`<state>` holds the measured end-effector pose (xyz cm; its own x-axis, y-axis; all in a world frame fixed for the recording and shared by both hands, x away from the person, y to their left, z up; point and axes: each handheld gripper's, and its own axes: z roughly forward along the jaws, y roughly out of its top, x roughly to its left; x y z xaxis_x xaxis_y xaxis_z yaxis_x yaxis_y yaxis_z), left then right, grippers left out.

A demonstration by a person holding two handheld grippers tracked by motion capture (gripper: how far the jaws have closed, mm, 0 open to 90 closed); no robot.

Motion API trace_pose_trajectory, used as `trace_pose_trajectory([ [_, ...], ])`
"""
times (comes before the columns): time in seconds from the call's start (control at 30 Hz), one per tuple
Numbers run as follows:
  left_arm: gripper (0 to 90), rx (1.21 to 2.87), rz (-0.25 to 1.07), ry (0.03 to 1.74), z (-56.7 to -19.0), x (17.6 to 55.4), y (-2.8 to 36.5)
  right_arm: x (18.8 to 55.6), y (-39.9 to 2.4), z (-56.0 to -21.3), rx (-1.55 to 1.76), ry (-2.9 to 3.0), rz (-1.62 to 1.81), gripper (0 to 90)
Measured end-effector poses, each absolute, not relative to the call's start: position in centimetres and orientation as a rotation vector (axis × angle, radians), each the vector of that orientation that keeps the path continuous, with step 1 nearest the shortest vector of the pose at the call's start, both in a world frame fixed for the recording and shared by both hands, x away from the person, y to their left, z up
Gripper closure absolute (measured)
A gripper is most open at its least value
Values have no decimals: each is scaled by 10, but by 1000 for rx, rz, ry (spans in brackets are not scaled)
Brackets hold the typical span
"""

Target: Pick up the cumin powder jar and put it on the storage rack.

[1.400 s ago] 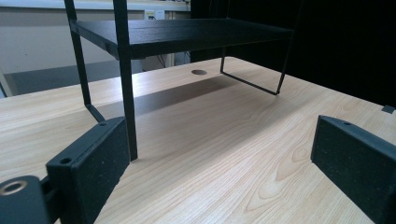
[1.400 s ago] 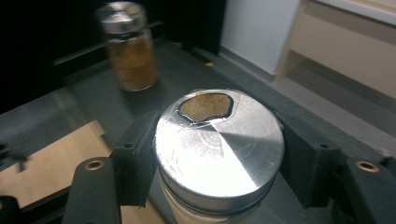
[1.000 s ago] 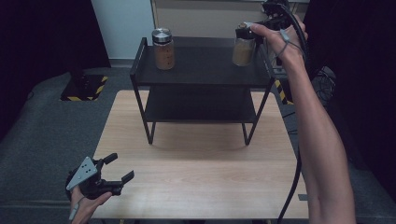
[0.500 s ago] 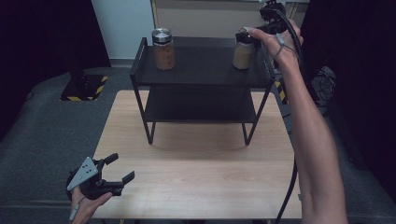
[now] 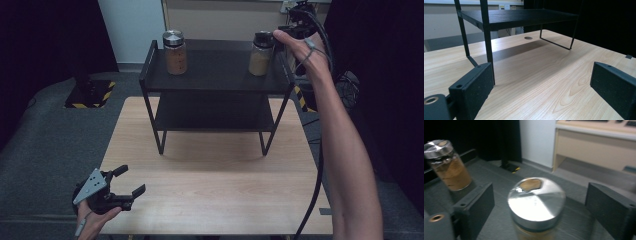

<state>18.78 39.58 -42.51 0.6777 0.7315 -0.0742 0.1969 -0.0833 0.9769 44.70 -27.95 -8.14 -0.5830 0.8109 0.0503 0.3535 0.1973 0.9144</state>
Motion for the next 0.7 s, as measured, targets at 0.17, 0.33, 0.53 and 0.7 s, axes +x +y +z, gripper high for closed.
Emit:
trace_pose_trajectory([
  [0.17,34,1631,524,768,-425,188,396,433,-295,-78,1076,1972,1432,59],
  [0.33,34,1627,523,769,-425,188,395,416,-307,-77,1037,1929,1492,53],
  [0.53,34,1639,520,762,-425,189,394,397,-320,-85,961,1941,1546,53],
  [0.7,34,1639,518,761,-425,189,394,382,-330,-101,875,1957,1596,53],
])
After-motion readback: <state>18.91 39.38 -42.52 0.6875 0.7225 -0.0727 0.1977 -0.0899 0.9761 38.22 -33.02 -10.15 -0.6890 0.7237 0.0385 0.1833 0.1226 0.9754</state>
